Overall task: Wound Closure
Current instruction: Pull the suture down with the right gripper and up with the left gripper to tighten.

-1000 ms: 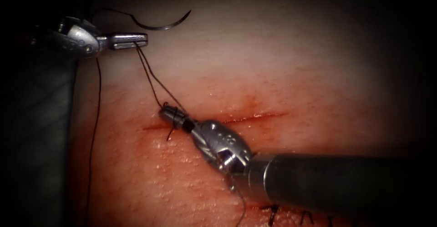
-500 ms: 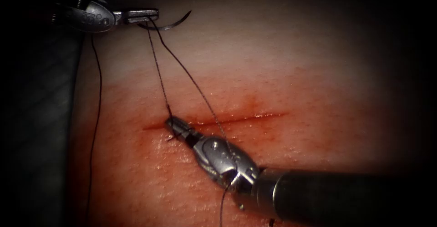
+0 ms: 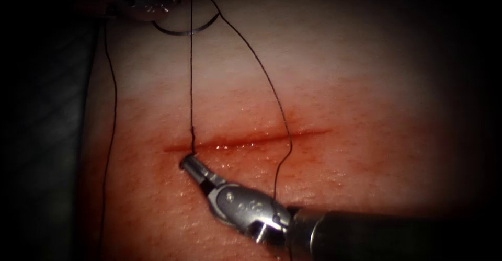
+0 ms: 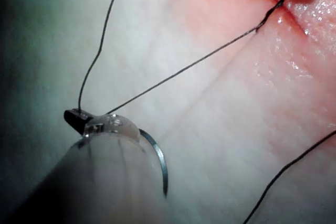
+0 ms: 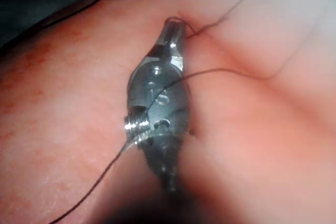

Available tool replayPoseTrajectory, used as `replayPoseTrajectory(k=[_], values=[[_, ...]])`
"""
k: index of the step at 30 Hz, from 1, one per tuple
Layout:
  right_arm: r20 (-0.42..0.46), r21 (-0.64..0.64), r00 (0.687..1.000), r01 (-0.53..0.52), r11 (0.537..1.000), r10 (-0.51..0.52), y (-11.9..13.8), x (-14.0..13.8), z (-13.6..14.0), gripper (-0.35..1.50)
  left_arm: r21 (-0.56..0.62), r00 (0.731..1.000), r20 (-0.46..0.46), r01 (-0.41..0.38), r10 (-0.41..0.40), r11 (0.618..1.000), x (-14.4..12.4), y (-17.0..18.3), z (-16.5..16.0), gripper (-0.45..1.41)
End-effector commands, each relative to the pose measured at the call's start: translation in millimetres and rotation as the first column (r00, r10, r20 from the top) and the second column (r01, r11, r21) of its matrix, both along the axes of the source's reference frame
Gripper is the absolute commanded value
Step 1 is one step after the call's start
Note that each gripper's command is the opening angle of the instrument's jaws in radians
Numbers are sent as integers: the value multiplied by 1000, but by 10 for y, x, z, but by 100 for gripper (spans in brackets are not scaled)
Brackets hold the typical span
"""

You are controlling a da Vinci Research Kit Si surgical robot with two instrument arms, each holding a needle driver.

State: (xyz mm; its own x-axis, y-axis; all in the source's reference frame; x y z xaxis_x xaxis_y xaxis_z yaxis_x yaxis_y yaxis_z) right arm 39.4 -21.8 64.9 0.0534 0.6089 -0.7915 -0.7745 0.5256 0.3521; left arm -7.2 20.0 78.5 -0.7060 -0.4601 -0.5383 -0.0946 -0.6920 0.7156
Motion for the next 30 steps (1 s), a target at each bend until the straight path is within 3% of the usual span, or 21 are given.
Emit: replayPoseTrajectory(k=[1,14,24,30], values=[[20,11,1000,-5,1000,4,-9,9,-1,-35,-8,1000,-6,9,-9,1000,-5,7,7,-45],[38,5,999,4,1000,-4,-18,11,-14,-35,-40,998,-14,57,-57,998,-6,23,19,-45],[44,4,998,55,998,-55,-59,7,-47,-35,-59,998,-22,60,-61,996,-5,25,32,-45],[41,3,997,58,998,-58,-65,9,-55,-35,-65,999,-7,53,-54,996,-7,28,33,-45]])
